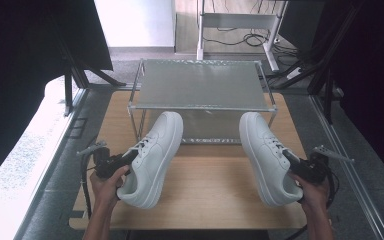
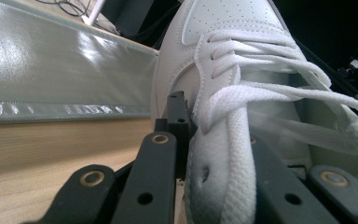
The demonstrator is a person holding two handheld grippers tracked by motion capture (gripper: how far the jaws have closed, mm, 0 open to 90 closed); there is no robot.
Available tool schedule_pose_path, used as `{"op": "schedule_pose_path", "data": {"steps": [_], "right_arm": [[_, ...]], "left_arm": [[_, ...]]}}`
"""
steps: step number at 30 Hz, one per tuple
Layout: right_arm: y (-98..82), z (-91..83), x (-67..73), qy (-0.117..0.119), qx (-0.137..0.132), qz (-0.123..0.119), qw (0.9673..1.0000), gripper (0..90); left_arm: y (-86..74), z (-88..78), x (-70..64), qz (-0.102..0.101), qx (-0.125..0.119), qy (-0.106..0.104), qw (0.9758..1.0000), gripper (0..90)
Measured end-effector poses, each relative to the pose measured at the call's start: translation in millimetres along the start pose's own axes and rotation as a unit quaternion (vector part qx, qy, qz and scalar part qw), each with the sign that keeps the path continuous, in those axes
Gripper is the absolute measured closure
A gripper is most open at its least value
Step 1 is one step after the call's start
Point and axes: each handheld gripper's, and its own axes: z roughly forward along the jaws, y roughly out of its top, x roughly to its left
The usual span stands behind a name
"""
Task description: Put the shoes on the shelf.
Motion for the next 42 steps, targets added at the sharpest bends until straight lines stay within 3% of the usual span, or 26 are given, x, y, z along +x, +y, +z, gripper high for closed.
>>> {"op": "schedule_pose_path", "data": {"steps": [6, 10, 18, 24, 32, 42], "right_arm": [[3.2, -0.7, 3.0, 0.002, -0.008, -0.001, 1.0000, 86.7], [6.9, -2.3, 6.6, 0.016, -0.018, 0.004, 0.9997, 86.6], [23.7, -2.5, 15.5, 0.029, -0.032, -0.013, 0.9990, 86.7], [38.5, -1.0, 20.3, 0.048, -0.050, -0.012, 0.9976, 86.7], [57.0, 1.7, 29.1, 0.059, -0.064, -0.018, 0.9960, 86.7], [80.5, 9.3, 40.0, 0.060, -0.065, -0.036, 0.9954, 86.7]], "left_arm": [[5.8, 1.0, -4.8, 0.006, 0.000, -0.008, 1.0000, 83.8], [9.7, 0.6, -7.6, 0.007, -0.003, -0.013, 0.9999, 83.8], [26.9, 0.9, -15.2, 0.010, -0.014, -0.037, 0.9992, 83.8], [38.7, 4.6, -18.9, 0.014, -0.018, -0.041, 0.9989, 83.8], [56.9, 17.6, -29.2, 0.027, -0.020, -0.052, 0.9981, 83.9], [75.9, 29.2, -36.4, 0.028, -0.024, -0.064, 0.9973, 83.9]]}}
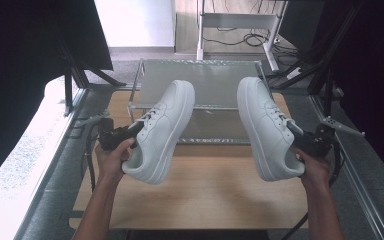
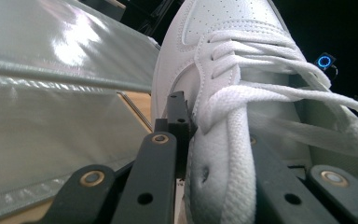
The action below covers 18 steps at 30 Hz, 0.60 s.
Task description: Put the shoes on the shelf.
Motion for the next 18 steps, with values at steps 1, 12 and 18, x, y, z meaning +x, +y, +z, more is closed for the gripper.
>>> {"op": "schedule_pose_path", "data": {"steps": [1, 12, 18], "right_arm": [[3.4, 3.3, 0.6, -0.002, 0.000, 0.000, 1.0000, 86.7], [32.5, 21.5, 6.8, -0.018, 0.001, 0.000, 0.9998, 86.7], [47.6, 25.7, 9.3, -0.025, 0.000, -0.001, 0.9997, 86.7]], "left_arm": [[2.9, 1.6, 0.1, -0.003, -0.002, 0.000, 1.0000, 83.9], [28.0, 13.0, -3.2, 0.000, -0.010, 0.006, 0.9999, 83.9], [38.4, 19.4, -4.1, -0.001, -0.012, 0.009, 0.9999, 83.9]]}}
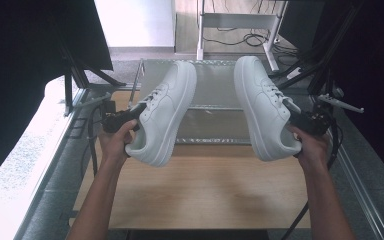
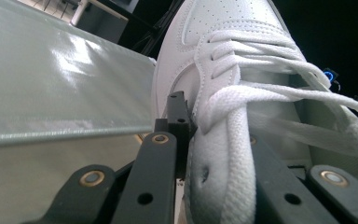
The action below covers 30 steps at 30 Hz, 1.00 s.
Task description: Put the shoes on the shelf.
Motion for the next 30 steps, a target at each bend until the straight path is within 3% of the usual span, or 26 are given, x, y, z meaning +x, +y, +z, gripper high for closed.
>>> {"op": "schedule_pose_path", "data": {"steps": [11, 17, 23, 30], "right_arm": [[29.5, 14.5, -2.3, -0.021, 0.002, 0.016, 0.9996, 86.6], [39.1, 23.9, -5.2, -0.035, 0.004, 0.019, 0.9992, 86.7], [46.0, 32.2, -6.6, -0.047, 0.009, 0.022, 0.9986, 86.7], [53.8, 44.5, -6.6, -0.056, 0.017, 0.025, 0.9980, 86.7]], "left_arm": [[23.6, 19.4, 0.7, -0.004, 0.003, 0.014, 0.9999, 83.9], [35.8, 26.2, 2.3, -0.007, -0.007, 0.029, 0.9995, 83.9], [45.3, 37.0, 1.5, 0.001, 0.004, 0.042, 0.9991, 83.9], [51.2, 50.2, 4.4, -0.008, 0.002, 0.049, 0.9988, 83.9]]}}
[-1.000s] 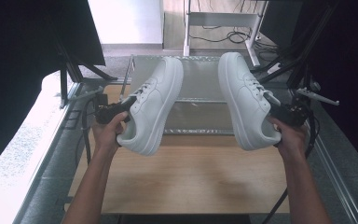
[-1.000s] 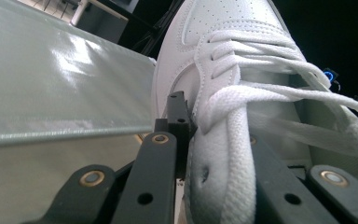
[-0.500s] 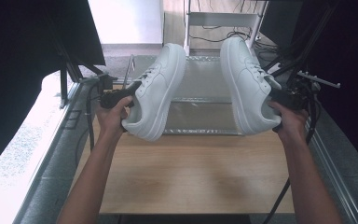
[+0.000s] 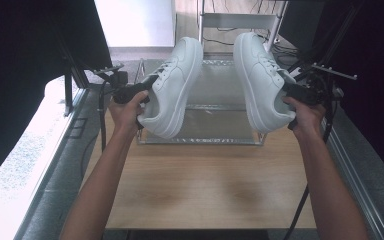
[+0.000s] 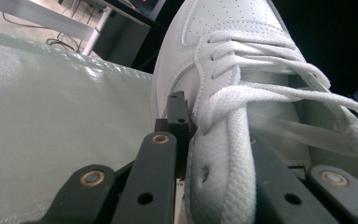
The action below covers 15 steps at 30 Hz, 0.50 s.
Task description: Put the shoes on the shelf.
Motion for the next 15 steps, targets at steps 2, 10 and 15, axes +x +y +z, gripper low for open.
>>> {"op": "schedule_pose_path", "data": {"steps": [2, 10, 15], "right_arm": [[2.7, 3.6, 1.4, -0.004, 0.003, -0.005, 1.0000, 86.7], [13.8, 21.2, 7.9, -0.020, 0.012, -0.012, 0.9996, 86.7], [21.3, 33.6, 14.5, -0.028, 0.019, -0.014, 0.9993, 86.7]], "left_arm": [[1.6, 4.0, 0.9, -0.003, 0.001, 0.005, 1.0000, 83.9], [10.3, 19.5, 6.2, -0.025, -0.006, 0.019, 0.9995, 83.8], [15.4, 29.3, 7.4, -0.028, -0.009, 0.040, 0.9988, 83.8]]}}
